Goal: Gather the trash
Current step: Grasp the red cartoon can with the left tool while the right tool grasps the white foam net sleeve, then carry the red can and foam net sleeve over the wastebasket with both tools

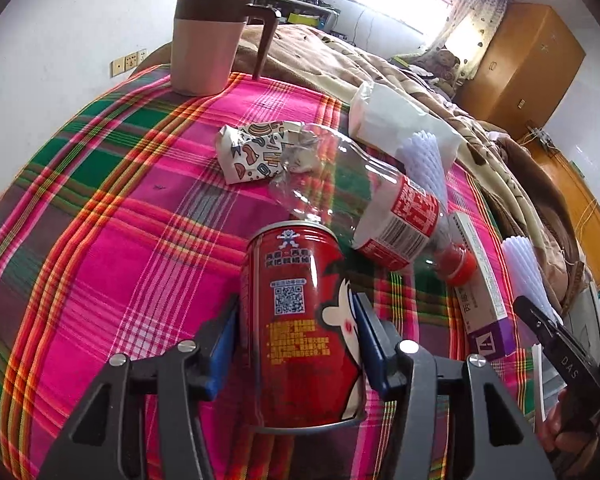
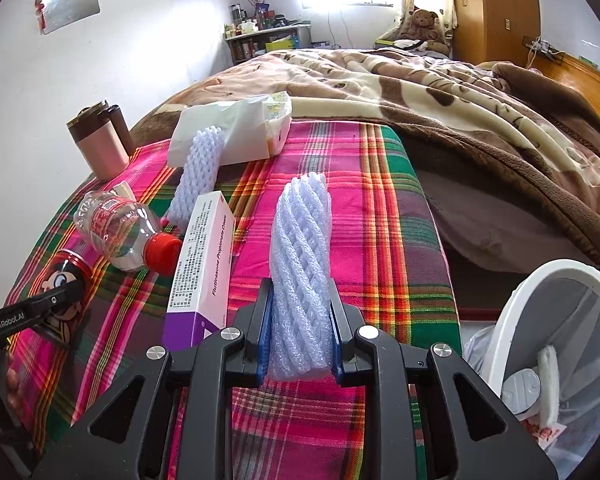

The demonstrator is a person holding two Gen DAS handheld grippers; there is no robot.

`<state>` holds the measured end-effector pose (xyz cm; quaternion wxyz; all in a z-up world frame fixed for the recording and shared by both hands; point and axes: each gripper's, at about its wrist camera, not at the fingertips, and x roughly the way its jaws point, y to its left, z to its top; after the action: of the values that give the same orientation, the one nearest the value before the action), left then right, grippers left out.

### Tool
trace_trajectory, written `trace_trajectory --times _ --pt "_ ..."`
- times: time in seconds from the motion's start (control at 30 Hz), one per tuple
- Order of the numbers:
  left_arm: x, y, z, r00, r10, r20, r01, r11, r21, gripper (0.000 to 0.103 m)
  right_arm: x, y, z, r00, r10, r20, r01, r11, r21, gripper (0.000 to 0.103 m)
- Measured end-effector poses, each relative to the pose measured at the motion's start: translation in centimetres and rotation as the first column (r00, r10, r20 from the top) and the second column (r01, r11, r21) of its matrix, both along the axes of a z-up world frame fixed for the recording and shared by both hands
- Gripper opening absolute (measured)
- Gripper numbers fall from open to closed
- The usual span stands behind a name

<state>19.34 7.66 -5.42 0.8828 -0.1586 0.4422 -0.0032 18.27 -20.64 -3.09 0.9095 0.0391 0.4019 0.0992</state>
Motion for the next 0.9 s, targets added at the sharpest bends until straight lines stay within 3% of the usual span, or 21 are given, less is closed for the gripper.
trace_trajectory --times 0.5,0.9 --pt "-3.1 -2.8 2.7 0.994 -0.066 0.085 0.064 0.998 0.025 0.055 -2.7 -1.0 1.3 0.999 -0.018 0.039 0.016 0.999 0.043 0.024" --pt "-5.3 -6.8 5.1 0.973 -0.173 0.154 0.168 0.985 0.042 0.054 -5.3 -3.1 2.9 0.994 -0.068 0.091 0.062 0.996 0.067 0.024"
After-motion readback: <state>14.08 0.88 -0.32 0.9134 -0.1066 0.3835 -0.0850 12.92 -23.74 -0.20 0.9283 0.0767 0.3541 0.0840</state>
